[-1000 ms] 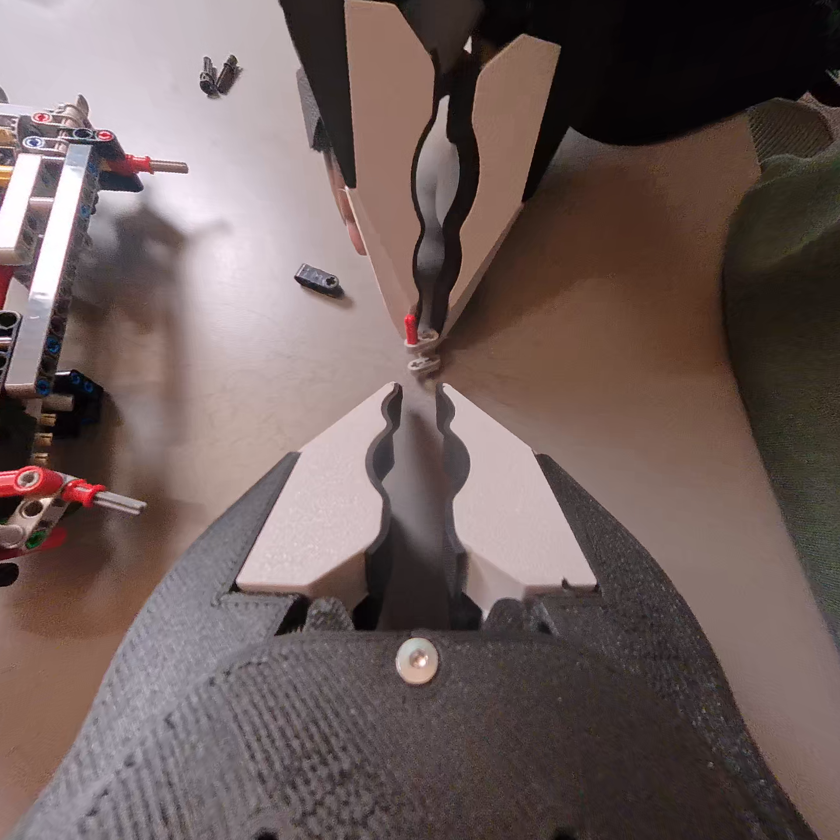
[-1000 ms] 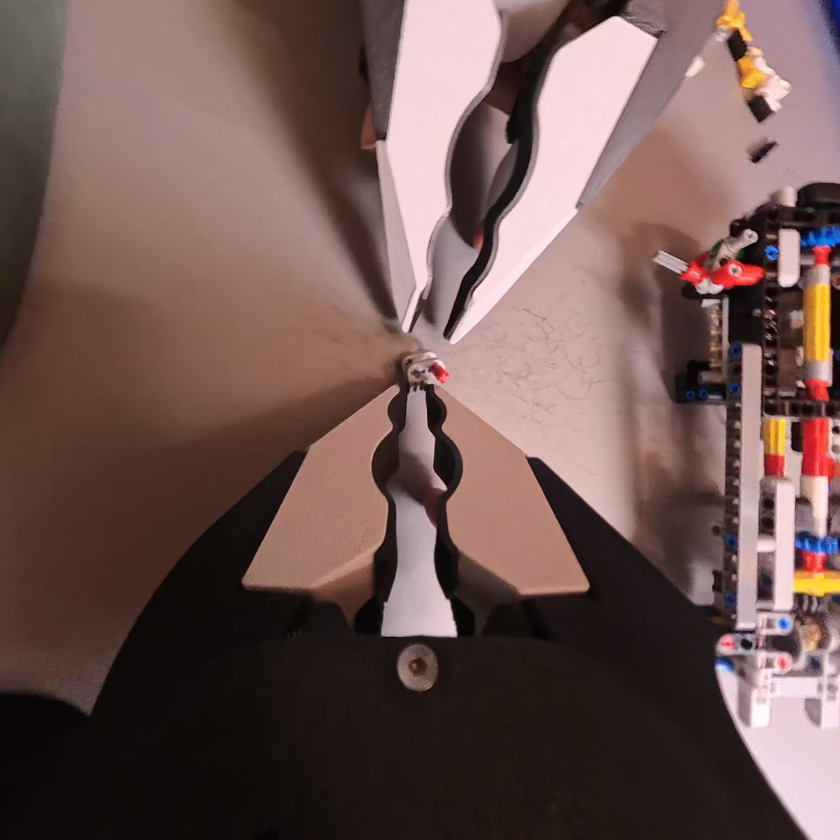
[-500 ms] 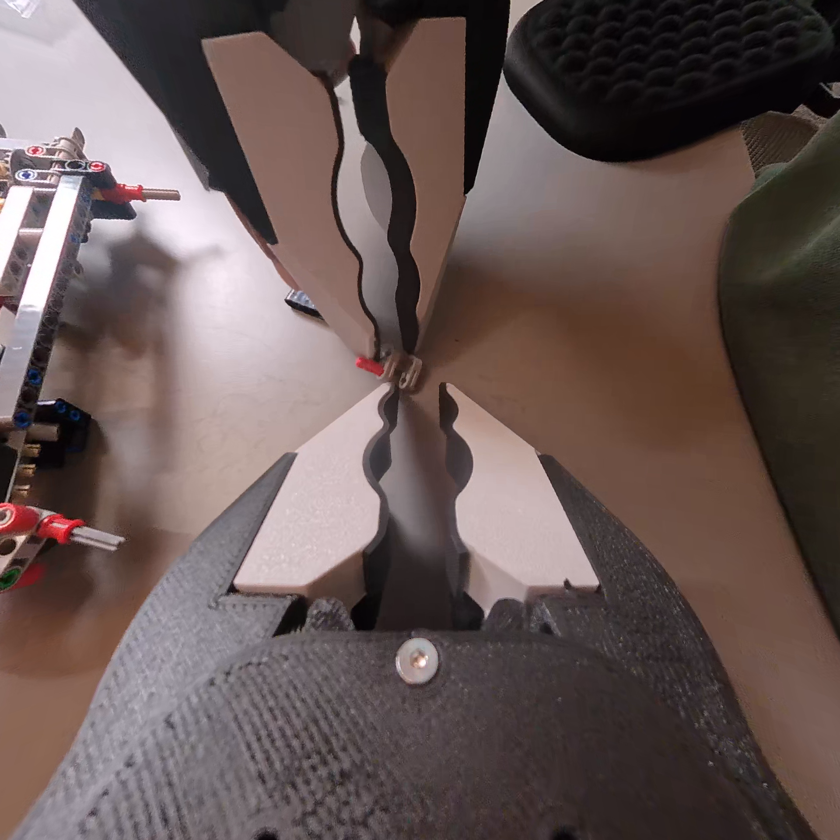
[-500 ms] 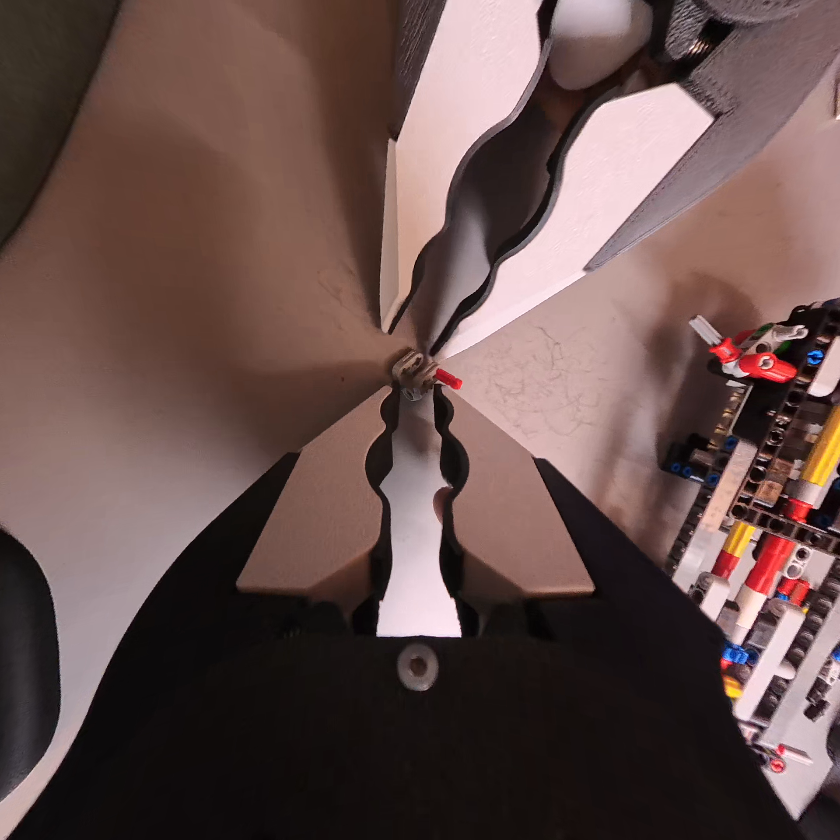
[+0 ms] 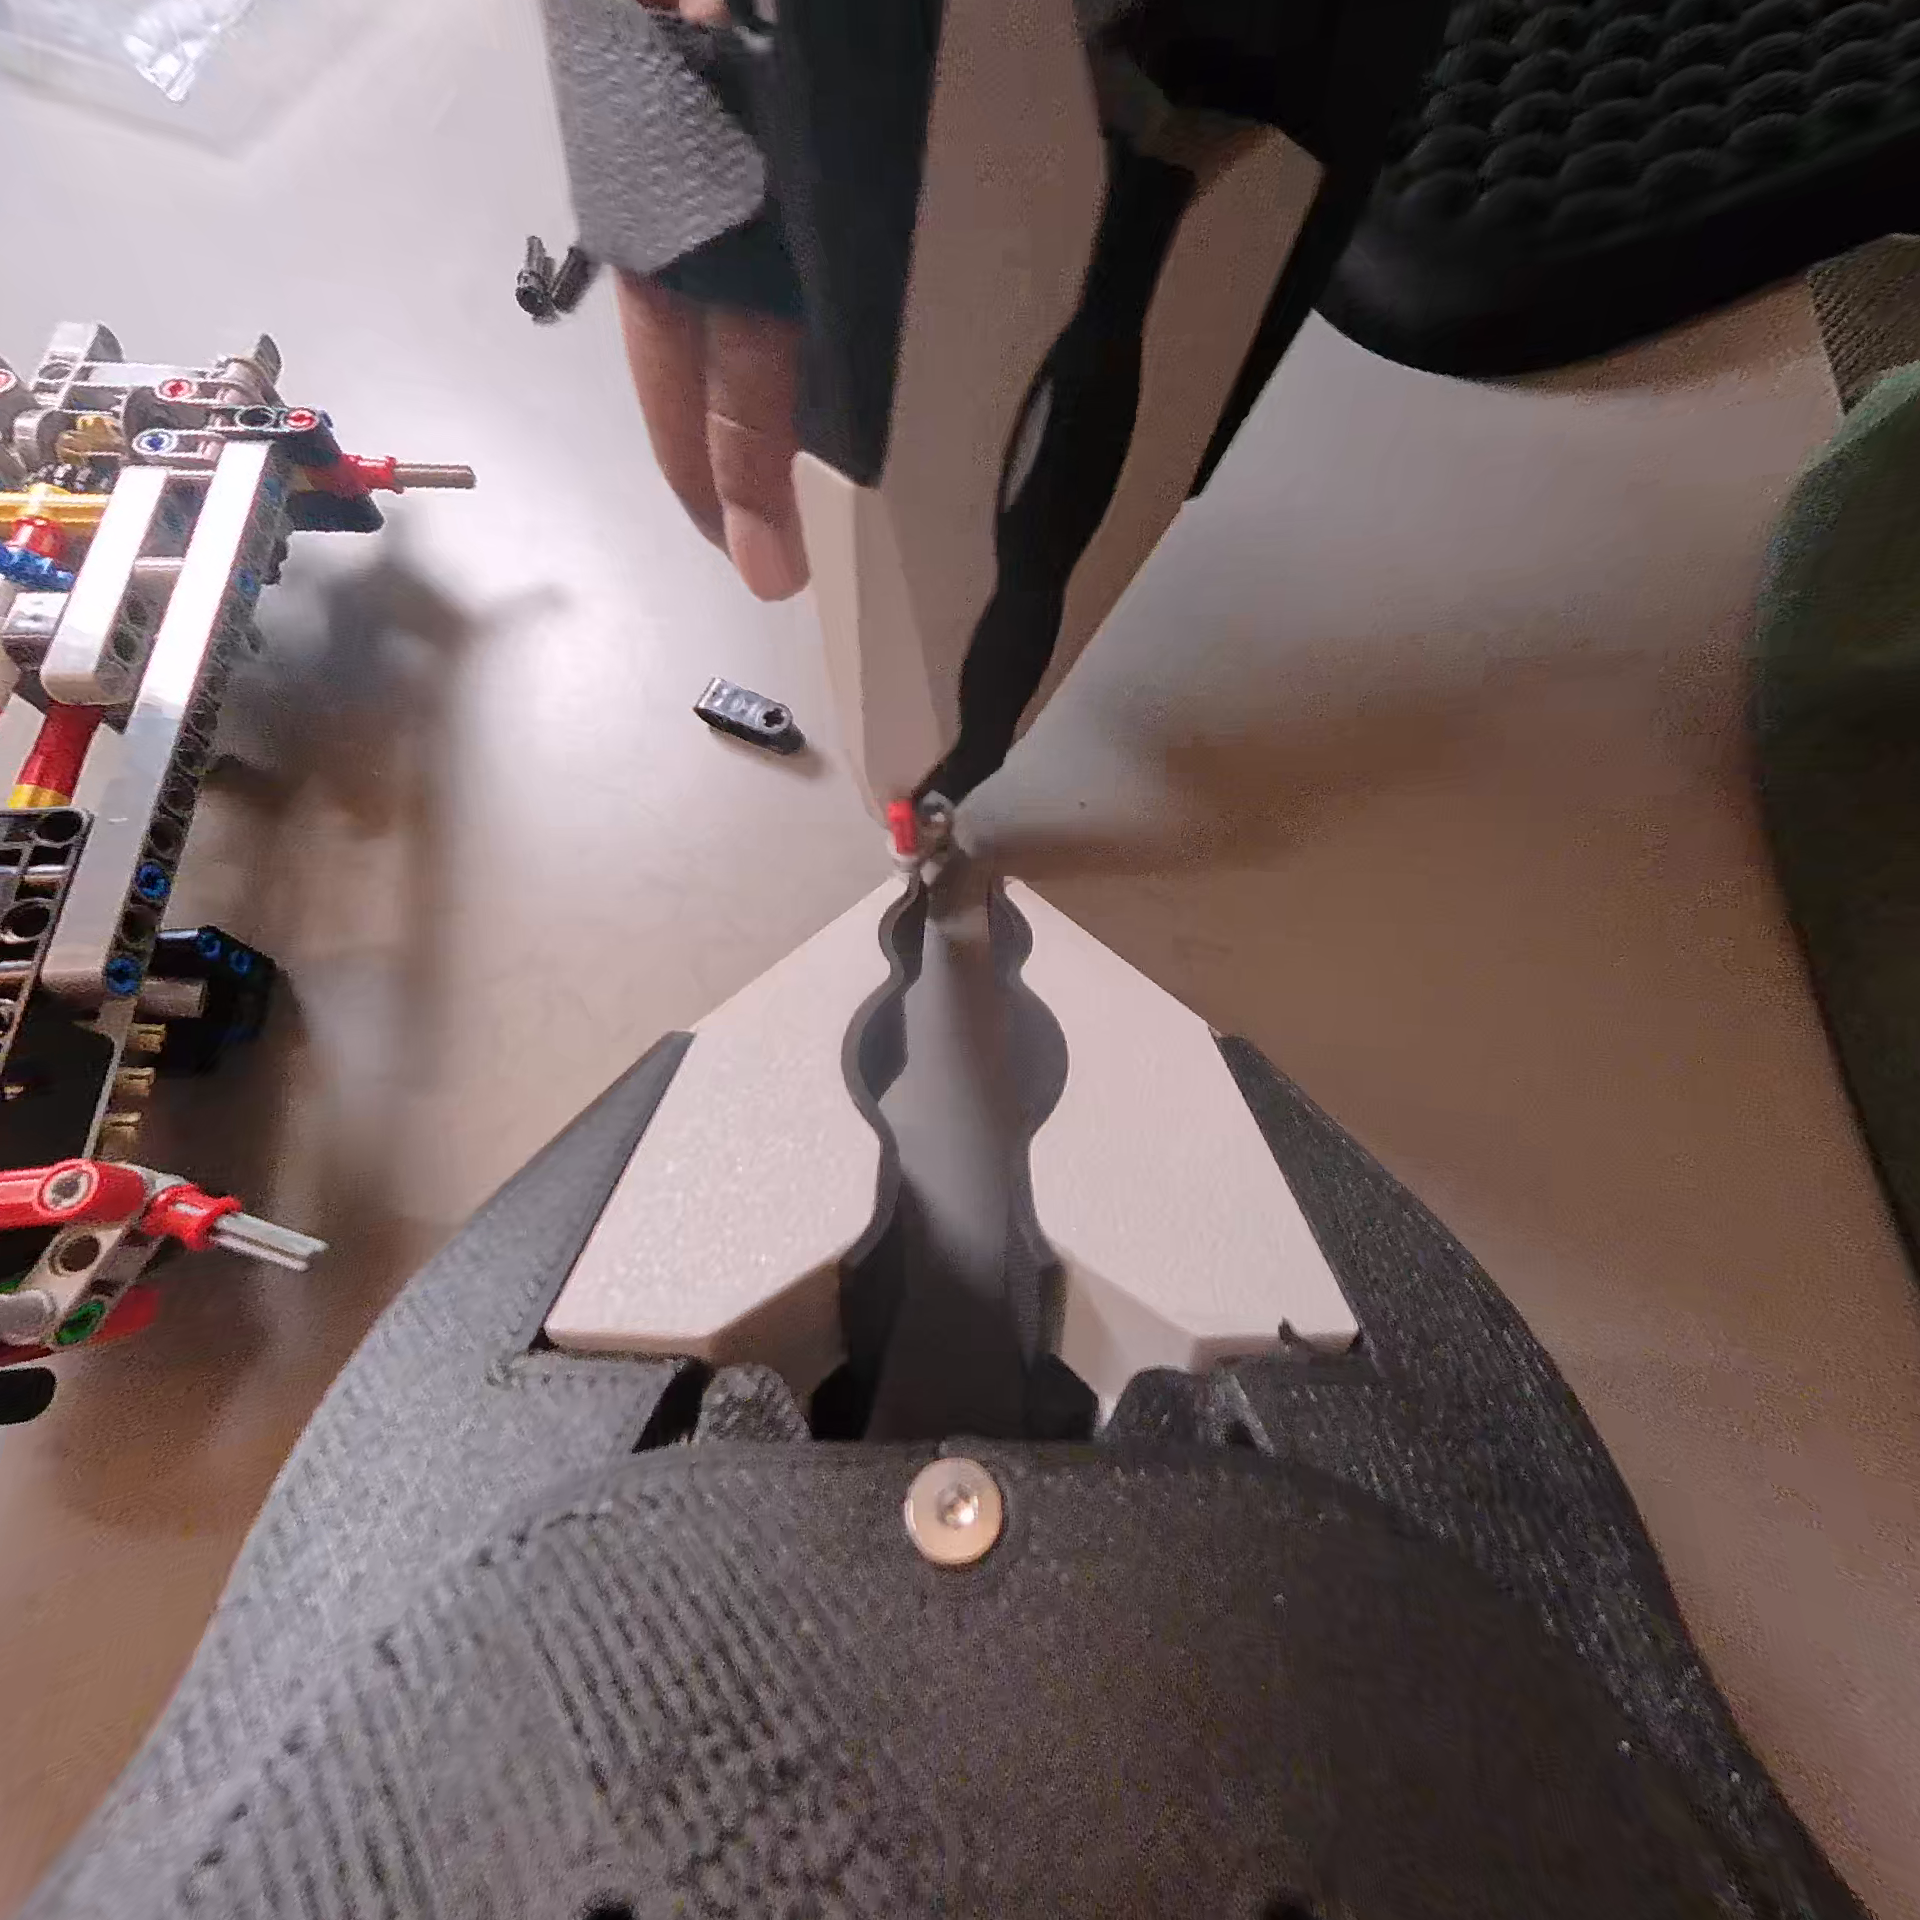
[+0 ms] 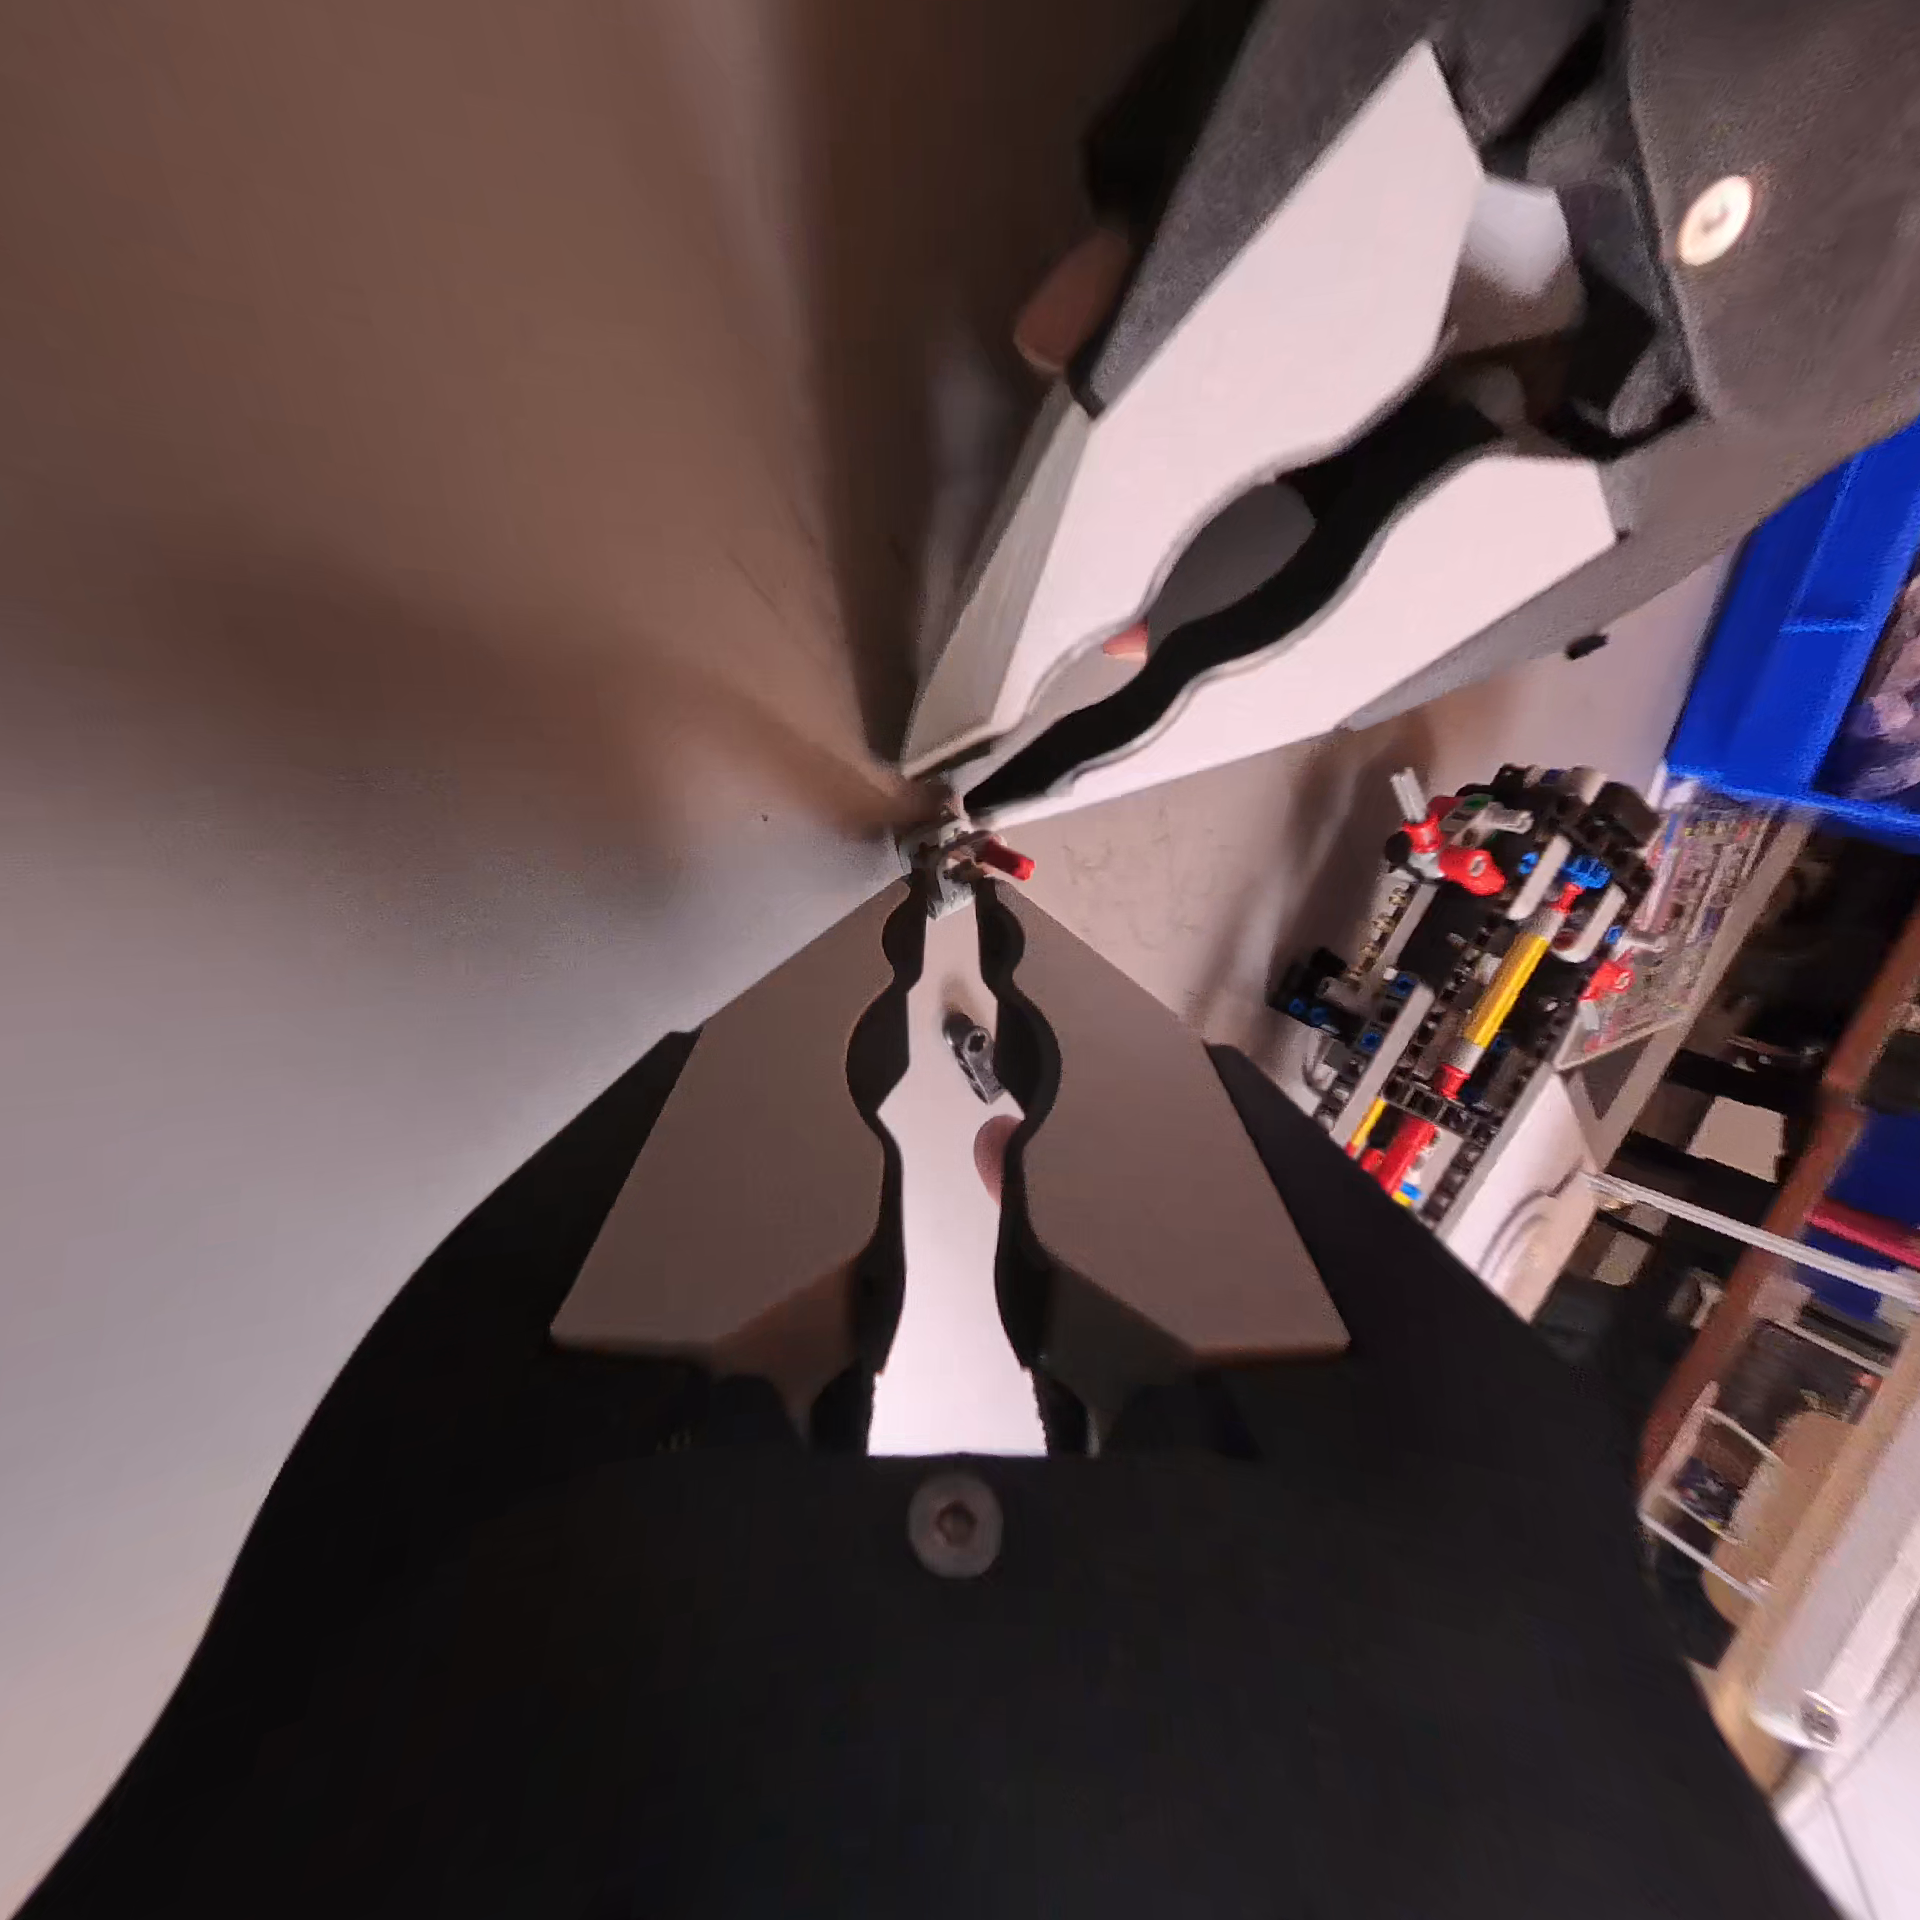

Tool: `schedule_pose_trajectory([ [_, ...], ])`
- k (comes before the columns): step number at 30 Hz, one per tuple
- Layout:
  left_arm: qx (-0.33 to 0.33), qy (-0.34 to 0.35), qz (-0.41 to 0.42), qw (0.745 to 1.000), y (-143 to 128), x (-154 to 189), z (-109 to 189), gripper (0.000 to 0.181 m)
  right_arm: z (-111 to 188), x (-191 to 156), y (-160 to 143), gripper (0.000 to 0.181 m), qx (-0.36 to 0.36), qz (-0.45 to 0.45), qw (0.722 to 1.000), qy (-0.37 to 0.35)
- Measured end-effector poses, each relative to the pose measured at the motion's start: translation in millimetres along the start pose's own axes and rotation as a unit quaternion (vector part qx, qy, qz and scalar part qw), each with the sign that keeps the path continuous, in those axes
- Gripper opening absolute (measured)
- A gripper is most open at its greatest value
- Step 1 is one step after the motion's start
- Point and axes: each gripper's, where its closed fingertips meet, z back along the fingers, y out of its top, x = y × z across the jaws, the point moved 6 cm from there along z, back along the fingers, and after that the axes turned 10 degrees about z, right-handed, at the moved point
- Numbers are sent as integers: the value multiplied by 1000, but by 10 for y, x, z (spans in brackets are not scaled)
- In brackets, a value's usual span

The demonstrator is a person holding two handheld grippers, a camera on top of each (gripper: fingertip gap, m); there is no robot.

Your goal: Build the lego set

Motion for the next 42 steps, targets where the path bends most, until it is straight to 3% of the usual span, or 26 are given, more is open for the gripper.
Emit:
schedule_pose_trajectory([
  [17,0,21,-4,1000,23,-22,-41,9,77,-37,-64,13,17,-78,997,-16],
  [23,25,23,14,999,61,-94,84,12,240,-30,-407,14,75,-235,969,-18],
  [27,60,16,55,997,110,-204,214,14,167,-63,-673,19,108,-320,941,14],
  [31,73,17,77,994,108,-266,267,14,0,-28,-697,24,105,-310,943,53],
  [37,69,12,77,995,83,-255,263,13,-62,25,-601,13,113,-292,945,95],
  [42,86,6,73,994,126,-224,301,13,158,134,-480,7,118,-347,930,-5],
])
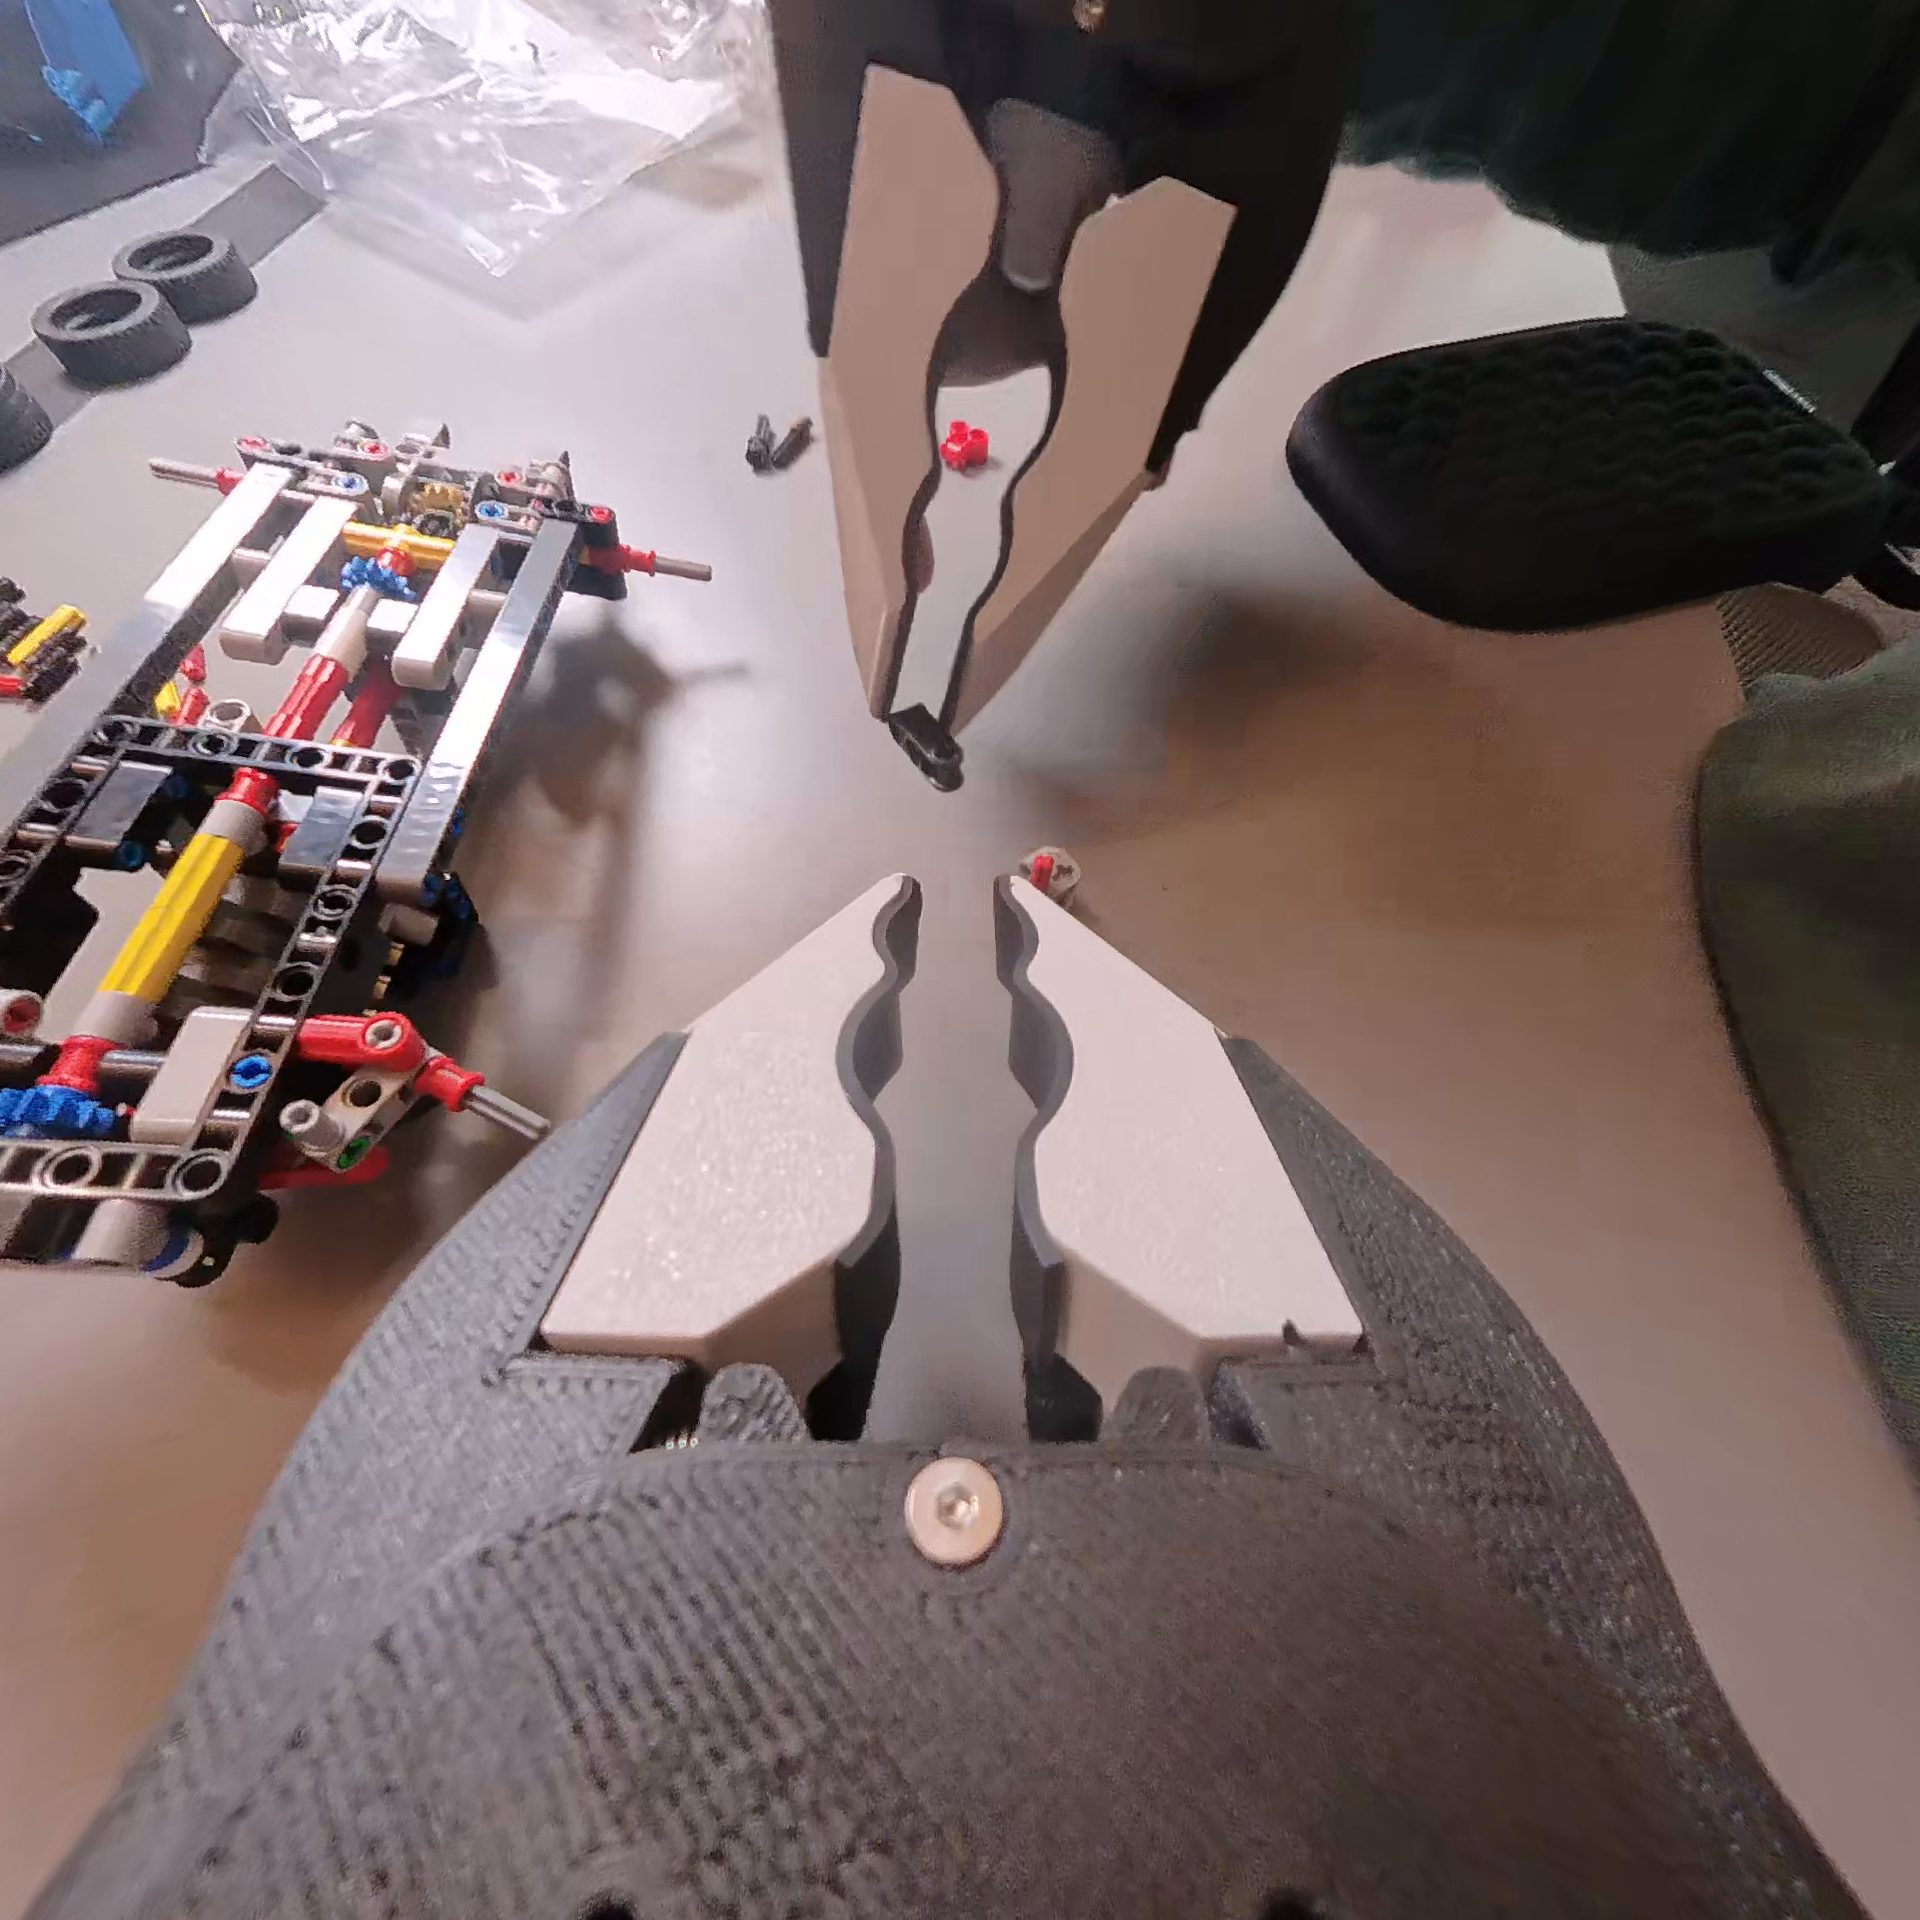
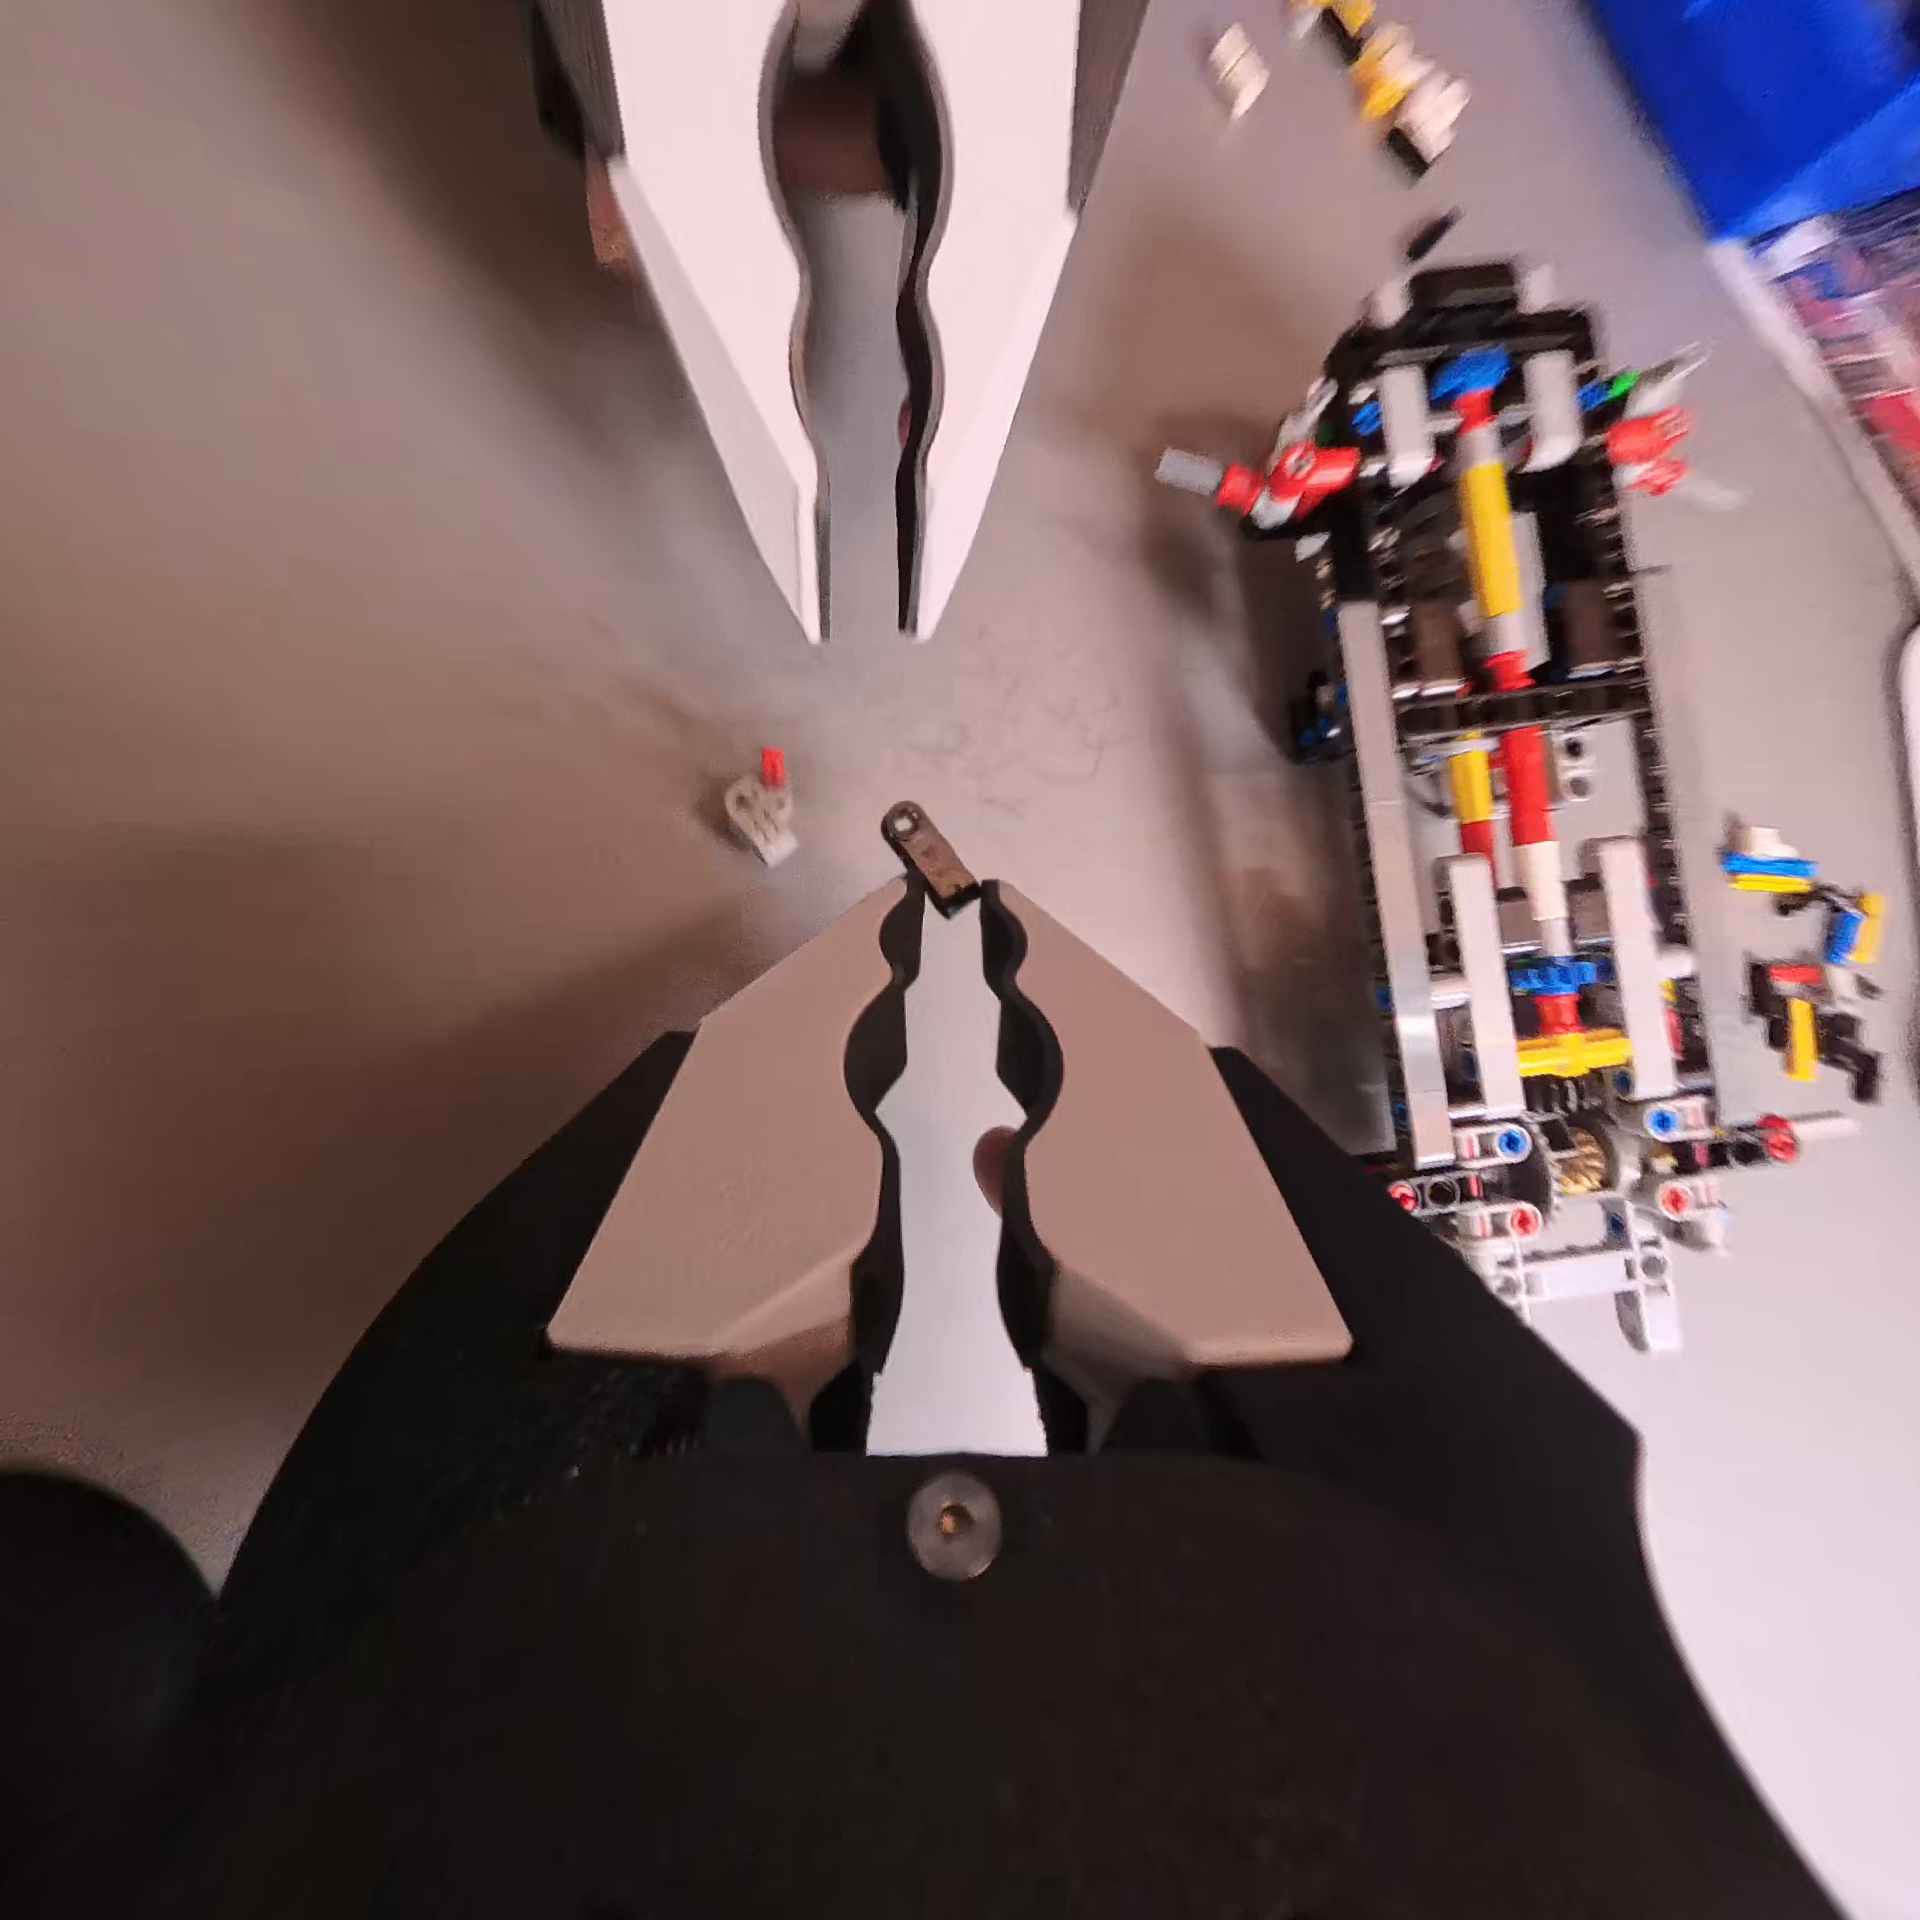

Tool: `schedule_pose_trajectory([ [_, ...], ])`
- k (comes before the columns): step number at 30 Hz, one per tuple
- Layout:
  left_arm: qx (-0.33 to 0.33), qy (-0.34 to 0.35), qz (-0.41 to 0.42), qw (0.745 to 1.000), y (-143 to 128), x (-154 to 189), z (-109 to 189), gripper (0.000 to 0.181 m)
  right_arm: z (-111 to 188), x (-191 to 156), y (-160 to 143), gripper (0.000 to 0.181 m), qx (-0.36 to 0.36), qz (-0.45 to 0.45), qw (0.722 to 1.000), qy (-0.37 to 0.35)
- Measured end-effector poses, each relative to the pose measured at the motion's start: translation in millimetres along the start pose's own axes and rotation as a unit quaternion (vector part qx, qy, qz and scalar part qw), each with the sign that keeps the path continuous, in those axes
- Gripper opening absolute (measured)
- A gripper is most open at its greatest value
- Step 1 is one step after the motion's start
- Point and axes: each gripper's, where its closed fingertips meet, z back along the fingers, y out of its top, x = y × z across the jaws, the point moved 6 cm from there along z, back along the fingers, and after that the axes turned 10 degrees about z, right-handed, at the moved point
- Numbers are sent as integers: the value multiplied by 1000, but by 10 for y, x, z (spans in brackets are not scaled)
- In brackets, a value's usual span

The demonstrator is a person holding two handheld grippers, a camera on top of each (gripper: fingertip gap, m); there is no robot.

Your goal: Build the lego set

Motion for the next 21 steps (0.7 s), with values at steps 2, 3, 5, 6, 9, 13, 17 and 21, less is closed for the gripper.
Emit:
schedule_pose_trajectory([
  [2,16,-4,-7,1000,42,29,19,13,74,-61,121,7,18,-15,999,-43],
  [3,22,-7,-11,1000,60,48,25,13,105,-88,174,7,27,-25,997,-62],
  [5,34,-13,-19,999,90,86,32,13,143,-135,260,7,44,-63,993,-89],
  [6,42,-15,-21,999,108,101,41,12,150,-147,288,7,54,-90,989,-100],
  [9,79,-27,-19,996,189,135,98,12,143,-178,357,7,101,-176,973,-109],
  [13,125,-45,-6,991,278,156,178,7,144,-184,455,7,171,-240,950,-99],
  [17,152,-92,29,984,334,168,254,6,207,-203,508,6,212,-200,951,-102],
  [21,176,-186,72,964,376,214,343,6,298,-286,602,5,276,-130,947,-99],
])
